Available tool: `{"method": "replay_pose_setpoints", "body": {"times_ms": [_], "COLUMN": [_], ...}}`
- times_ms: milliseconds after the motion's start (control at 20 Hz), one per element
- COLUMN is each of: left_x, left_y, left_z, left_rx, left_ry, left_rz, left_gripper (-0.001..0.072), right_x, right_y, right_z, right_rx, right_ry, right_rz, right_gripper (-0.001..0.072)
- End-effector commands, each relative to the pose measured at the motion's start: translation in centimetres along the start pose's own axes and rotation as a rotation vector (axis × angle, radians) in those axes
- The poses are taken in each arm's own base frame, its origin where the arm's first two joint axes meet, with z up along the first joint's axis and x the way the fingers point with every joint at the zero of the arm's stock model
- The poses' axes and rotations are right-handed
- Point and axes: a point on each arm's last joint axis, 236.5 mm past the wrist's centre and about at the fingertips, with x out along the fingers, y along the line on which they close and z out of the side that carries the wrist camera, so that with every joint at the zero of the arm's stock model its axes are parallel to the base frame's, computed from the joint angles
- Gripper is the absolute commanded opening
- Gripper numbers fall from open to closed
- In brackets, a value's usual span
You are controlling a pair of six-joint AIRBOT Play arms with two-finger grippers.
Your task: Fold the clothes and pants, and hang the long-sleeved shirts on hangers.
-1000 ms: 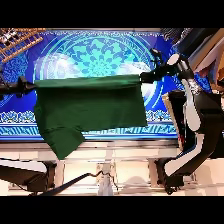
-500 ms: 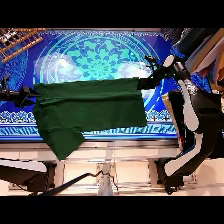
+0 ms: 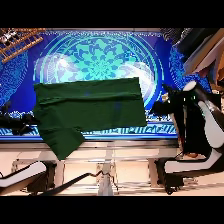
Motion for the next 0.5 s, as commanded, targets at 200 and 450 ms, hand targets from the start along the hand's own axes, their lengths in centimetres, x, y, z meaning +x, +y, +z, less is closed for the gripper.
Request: {"method": "replay_pose_setpoints", "body": {"times_ms": [200, 450], "left_x": [2.6, 2.4], "left_y": [0.4, 1.1], "left_z": [-4.5, -3.2], "left_rx": [0.068, 0.066], "left_ry": [-0.052, -0.103], "left_rz": [0.020, 0.049], "left_gripper": [0.0541, 0.0541], "right_x": [3.1, 3.7], "right_y": [-0.9, -0.9], "right_z": [-4.0, -3.6], "right_rx": [-0.016, -0.013], "right_ry": [0.000, -0.008], "right_rz": [0.061, 0.073], "right_gripper": [0.0393, 0.0393]}}
